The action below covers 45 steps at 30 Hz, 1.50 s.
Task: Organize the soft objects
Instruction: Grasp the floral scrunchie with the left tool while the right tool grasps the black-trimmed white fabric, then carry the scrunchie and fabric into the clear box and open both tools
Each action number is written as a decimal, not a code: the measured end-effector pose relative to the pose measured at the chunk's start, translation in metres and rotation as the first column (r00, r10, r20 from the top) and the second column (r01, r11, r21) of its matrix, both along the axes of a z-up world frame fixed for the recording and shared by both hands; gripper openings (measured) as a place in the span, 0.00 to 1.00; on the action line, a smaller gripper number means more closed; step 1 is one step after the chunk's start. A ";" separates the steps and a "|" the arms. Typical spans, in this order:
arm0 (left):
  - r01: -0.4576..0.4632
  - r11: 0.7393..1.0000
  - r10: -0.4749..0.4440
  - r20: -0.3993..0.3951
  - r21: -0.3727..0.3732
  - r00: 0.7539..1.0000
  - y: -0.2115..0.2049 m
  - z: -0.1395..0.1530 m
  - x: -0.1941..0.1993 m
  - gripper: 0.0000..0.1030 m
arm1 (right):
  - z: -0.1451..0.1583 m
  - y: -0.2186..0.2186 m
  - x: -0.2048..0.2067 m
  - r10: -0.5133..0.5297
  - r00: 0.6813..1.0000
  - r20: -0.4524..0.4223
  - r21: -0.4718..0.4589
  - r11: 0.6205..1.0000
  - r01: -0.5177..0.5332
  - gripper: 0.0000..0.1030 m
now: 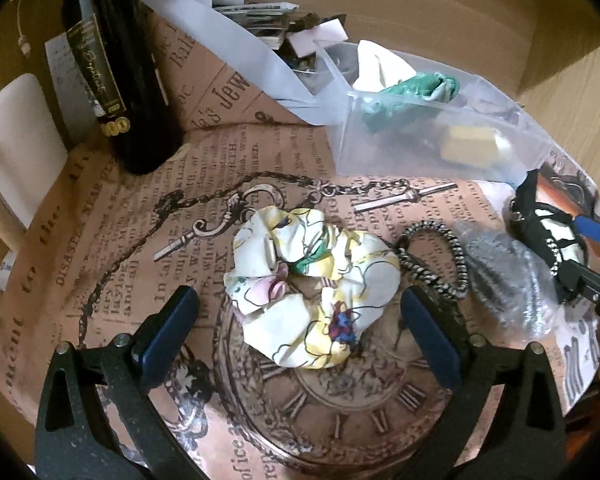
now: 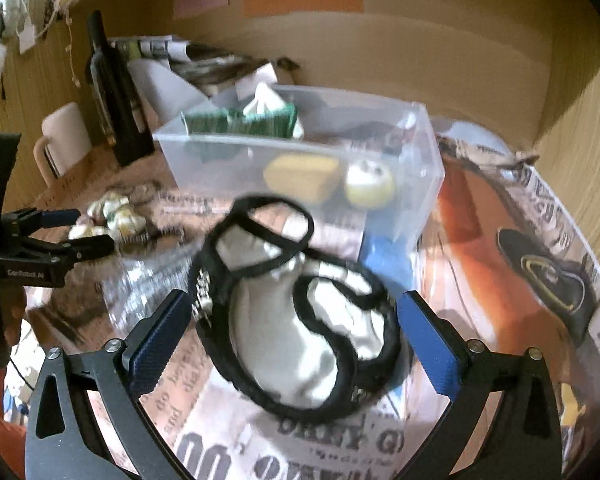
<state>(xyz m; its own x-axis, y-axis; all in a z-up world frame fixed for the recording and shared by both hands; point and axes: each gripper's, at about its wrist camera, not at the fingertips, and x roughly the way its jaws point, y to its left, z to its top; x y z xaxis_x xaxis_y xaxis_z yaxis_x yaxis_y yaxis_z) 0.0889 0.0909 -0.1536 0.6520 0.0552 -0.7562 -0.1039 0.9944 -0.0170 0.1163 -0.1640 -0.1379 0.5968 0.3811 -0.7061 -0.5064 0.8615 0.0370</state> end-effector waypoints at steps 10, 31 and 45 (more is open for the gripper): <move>0.021 1.000 -0.021 0.036 0.016 0.999 -0.006 0.002 0.000 0.69 | -0.013 -0.010 0.005 0.002 0.998 -0.064 -0.010 1.000 -0.003 0.89; 0.045 0.998 -0.039 0.151 -0.033 0.988 -0.006 0.045 -0.007 0.18 | 0.013 -0.034 0.006 -0.072 0.997 0.011 0.102 0.992 0.070 0.14; 0.099 0.995 -0.094 0.311 -0.001 0.946 -0.021 0.101 0.010 0.18 | 0.081 -0.045 0.014 -0.135 0.962 0.239 0.190 0.978 0.090 0.13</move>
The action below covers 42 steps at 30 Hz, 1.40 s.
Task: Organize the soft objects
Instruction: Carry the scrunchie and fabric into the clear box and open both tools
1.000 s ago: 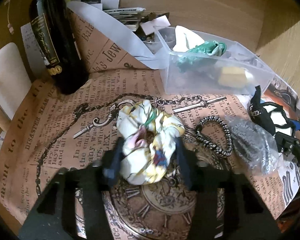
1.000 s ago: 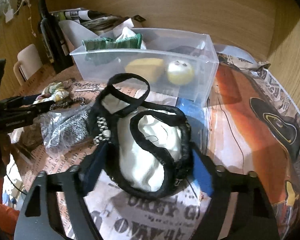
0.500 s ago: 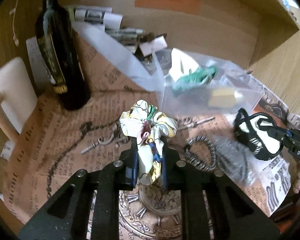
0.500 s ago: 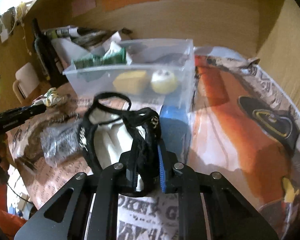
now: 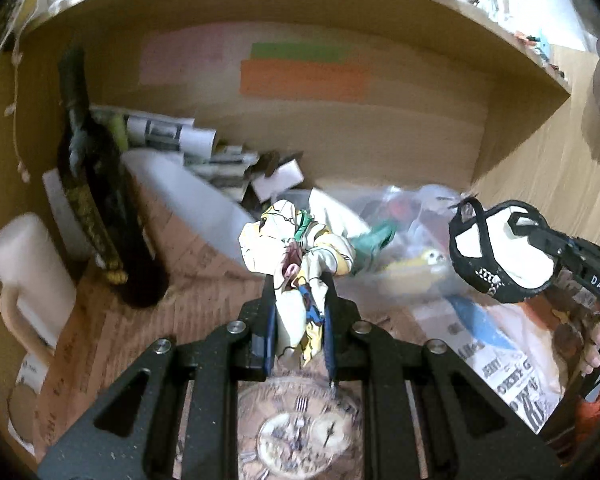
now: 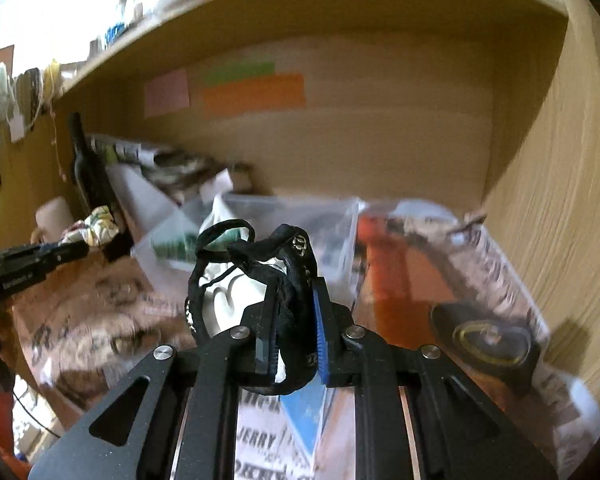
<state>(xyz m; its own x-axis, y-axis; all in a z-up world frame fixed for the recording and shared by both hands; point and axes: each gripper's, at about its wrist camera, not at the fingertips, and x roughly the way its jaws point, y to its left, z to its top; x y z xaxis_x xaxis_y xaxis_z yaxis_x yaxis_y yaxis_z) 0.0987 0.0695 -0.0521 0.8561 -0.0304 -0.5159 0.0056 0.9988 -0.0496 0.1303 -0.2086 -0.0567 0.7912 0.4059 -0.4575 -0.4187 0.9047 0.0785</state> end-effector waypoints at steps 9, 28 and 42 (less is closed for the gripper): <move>0.046 0.999 -0.046 0.006 -0.014 0.999 -0.010 0.010 0.038 0.18 | 0.019 0.010 0.025 -0.028 0.997 0.073 0.012 1.000 0.027 0.13; 0.086 0.995 -0.092 -0.149 -0.046 0.985 -0.022 -0.029 0.125 0.18 | -0.019 0.054 0.112 -0.068 0.997 -0.033 -0.110 0.992 0.064 0.13; 0.084 0.996 -0.084 -0.183 -0.010 0.980 -0.028 -0.040 0.134 0.39 | -0.039 0.060 0.124 -0.056 0.991 -0.119 -0.168 0.985 0.035 0.28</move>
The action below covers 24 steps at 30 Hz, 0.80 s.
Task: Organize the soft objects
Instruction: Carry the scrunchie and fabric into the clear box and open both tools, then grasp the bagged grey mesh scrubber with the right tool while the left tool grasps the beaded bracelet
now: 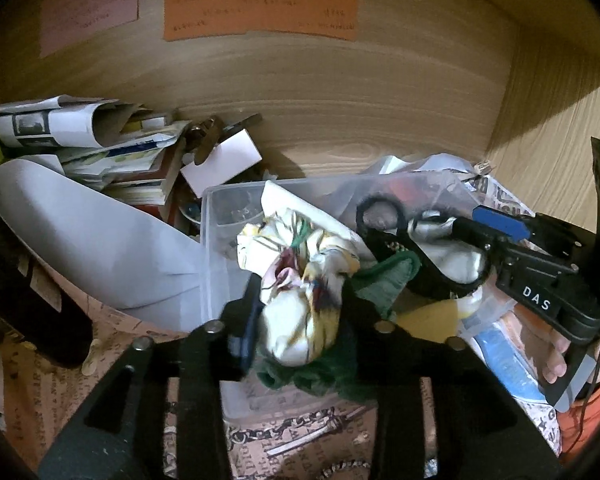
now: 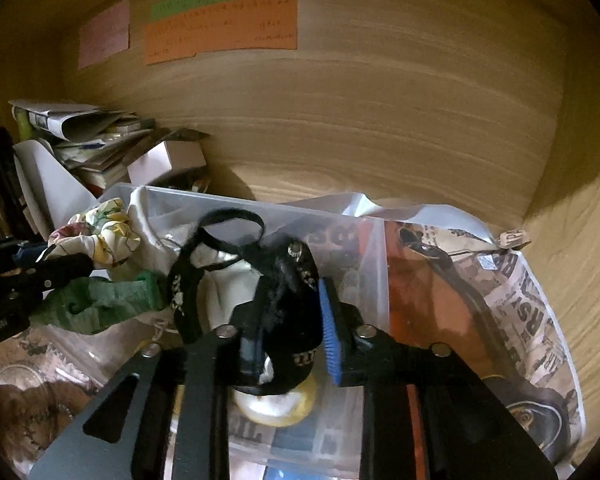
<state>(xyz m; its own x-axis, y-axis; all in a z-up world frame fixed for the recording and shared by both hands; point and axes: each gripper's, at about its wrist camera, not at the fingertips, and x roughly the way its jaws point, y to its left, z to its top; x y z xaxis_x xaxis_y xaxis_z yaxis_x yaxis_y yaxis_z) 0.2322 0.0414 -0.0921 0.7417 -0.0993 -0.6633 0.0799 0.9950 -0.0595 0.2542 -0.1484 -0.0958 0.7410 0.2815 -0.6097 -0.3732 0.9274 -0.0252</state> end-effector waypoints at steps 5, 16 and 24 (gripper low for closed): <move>0.006 1.000 -0.006 0.032 -0.011 0.999 0.002 0.010 -0.013 0.43 | 0.010 -0.002 -0.009 0.011 0.999 0.033 0.008 1.000 -0.011 0.38; 0.015 1.000 -0.015 0.147 0.003 0.989 -0.003 0.043 -0.067 0.59 | 0.049 -0.006 -0.060 0.074 0.985 0.153 0.071 0.994 -0.086 0.77; 0.013 1.000 -0.014 0.197 0.003 0.980 -0.003 0.051 -0.107 0.75 | 0.055 -0.003 -0.101 0.153 0.973 0.170 0.101 0.980 -0.172 0.85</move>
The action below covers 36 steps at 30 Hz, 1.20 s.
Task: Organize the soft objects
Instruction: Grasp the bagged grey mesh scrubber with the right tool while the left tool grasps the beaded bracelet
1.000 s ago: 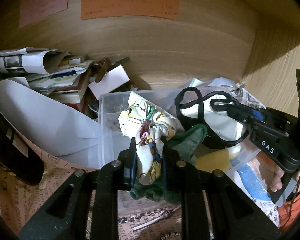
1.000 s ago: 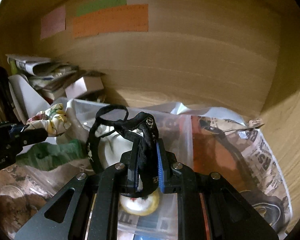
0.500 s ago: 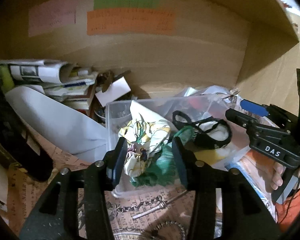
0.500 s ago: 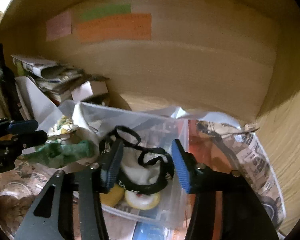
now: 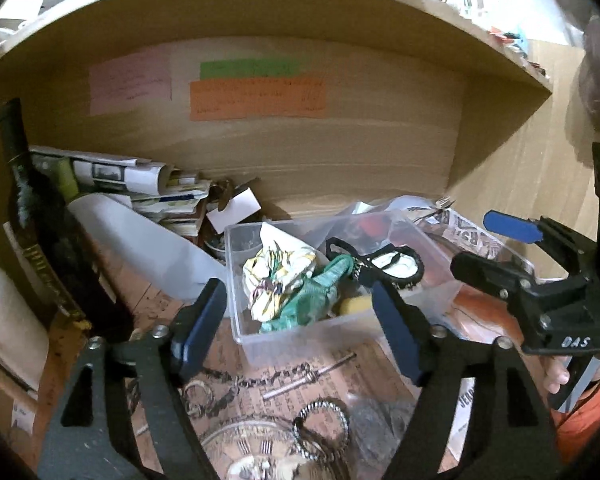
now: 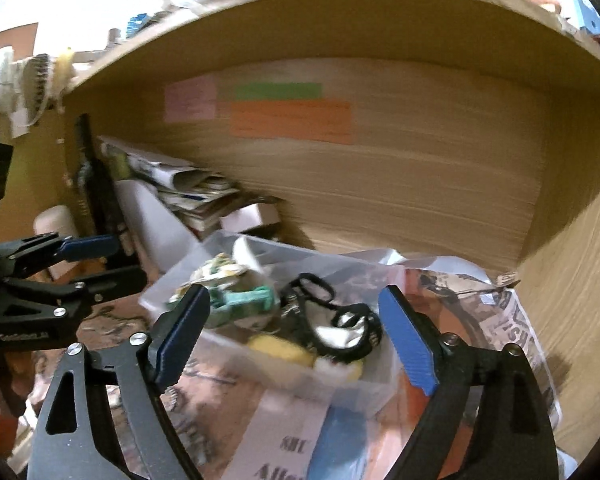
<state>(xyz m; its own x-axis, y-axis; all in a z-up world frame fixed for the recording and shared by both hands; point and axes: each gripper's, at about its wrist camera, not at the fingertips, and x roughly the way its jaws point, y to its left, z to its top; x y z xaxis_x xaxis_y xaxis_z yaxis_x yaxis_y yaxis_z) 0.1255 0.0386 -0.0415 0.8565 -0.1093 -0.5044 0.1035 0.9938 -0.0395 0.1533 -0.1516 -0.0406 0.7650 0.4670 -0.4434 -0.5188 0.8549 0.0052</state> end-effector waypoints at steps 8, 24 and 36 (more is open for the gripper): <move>-0.014 1.000 0.014 -0.056 -0.004 0.998 0.003 -0.018 -0.023 0.89 | -0.023 0.008 -0.026 0.070 0.994 -0.082 0.014 0.998 -0.069 0.87; -0.044 0.998 0.030 -0.334 -0.035 0.942 0.022 -0.101 -0.025 0.69 | -0.095 0.034 -0.030 0.147 0.913 -0.380 -0.004 0.987 -0.160 0.87; -0.003 0.999 -0.013 -0.355 -0.043 0.935 0.011 -0.114 -0.026 0.16 | -0.106 0.041 -0.032 0.203 0.889 -0.410 -0.032 0.971 -0.236 0.43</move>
